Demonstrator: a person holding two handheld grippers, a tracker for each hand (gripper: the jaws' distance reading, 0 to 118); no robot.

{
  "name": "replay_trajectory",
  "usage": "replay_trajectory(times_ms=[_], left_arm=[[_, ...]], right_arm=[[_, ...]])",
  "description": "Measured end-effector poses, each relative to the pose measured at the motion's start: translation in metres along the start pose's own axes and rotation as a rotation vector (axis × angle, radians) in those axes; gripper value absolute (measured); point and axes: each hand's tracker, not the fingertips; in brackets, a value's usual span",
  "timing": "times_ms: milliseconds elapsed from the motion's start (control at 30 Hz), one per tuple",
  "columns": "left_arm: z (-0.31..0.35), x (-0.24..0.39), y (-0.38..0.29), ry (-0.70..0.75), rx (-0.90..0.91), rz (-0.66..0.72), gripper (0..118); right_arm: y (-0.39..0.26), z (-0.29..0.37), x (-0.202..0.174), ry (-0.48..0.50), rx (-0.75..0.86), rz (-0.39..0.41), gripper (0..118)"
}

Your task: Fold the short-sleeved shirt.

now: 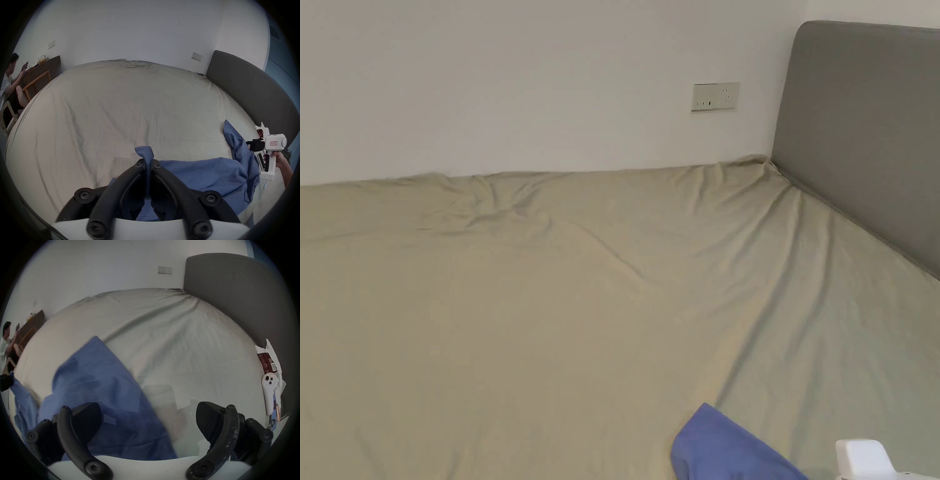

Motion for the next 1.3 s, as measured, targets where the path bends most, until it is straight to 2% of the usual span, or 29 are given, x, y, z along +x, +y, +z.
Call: replay_trajectory(times_ms=[67,100,133,167,200,233,267,300,433,600,800,1000,1100,1300], left_arm=[[-0.003,0.0,0.0,0.011,-0.006,-0.006,5],[-0.004,0.001,-0.001,0.017,-0.01,-0.007,5],[-0.004,0.002,-0.002,0.019,-0.01,-0.005,5],[-0.003,0.001,-0.003,0.017,-0.008,-0.002,5],[-0.003,0.001,-0.003,0.011,-0.008,0.002,5],[-0.003,0.001,-0.003,0.007,-0.008,0.005,5],[-0.003,0.001,-0.003,0.004,-0.008,0.007,5],[-0.003,0.001,-0.003,0.004,-0.008,0.008,5],[0.016,0.005,0.002,-0.014,0.041,0.018,5],[0.062,-0.001,0.02,-0.023,0.165,0.031,5],[0.132,-0.017,0.057,-0.026,0.338,0.026,5],[0.196,-0.039,0.118,0.067,0.491,-0.02,5],[0.227,-0.055,0.152,0.051,0.561,0.043,5],[0.266,-0.063,0.212,0.188,0.642,-0.02,5]], right_arm=[[-0.001,-0.011,0.002,0.004,-0.092,-0.026,117],[-0.001,-0.013,0.001,0.027,-0.129,-0.037,105],[-0.001,-0.006,-0.003,-0.017,-0.065,-0.011,103],[0.002,0.0,-0.005,0.012,-0.054,0.033,90],[0.004,0.006,-0.008,-0.037,-0.036,0.08,59],[0.005,0.01,-0.009,-0.021,-0.011,0.112,12],[0.006,0.01,-0.012,0.087,0.021,0.14,2],[0.005,0.013,-0.014,0.027,-0.012,0.088,2],[0.011,0.037,-0.024,0.092,0.03,0.075,2],[0.035,0.106,-0.03,0.074,0.212,0.101,2],[0.057,0.202,-0.039,0.124,0.47,0.022,2],[0.098,0.286,-0.045,0.219,0.688,-0.043,2],[0.121,0.319,-0.05,0.245,0.779,-0.054,2],[0.177,0.359,-0.056,0.247,0.87,-0.061,2]])
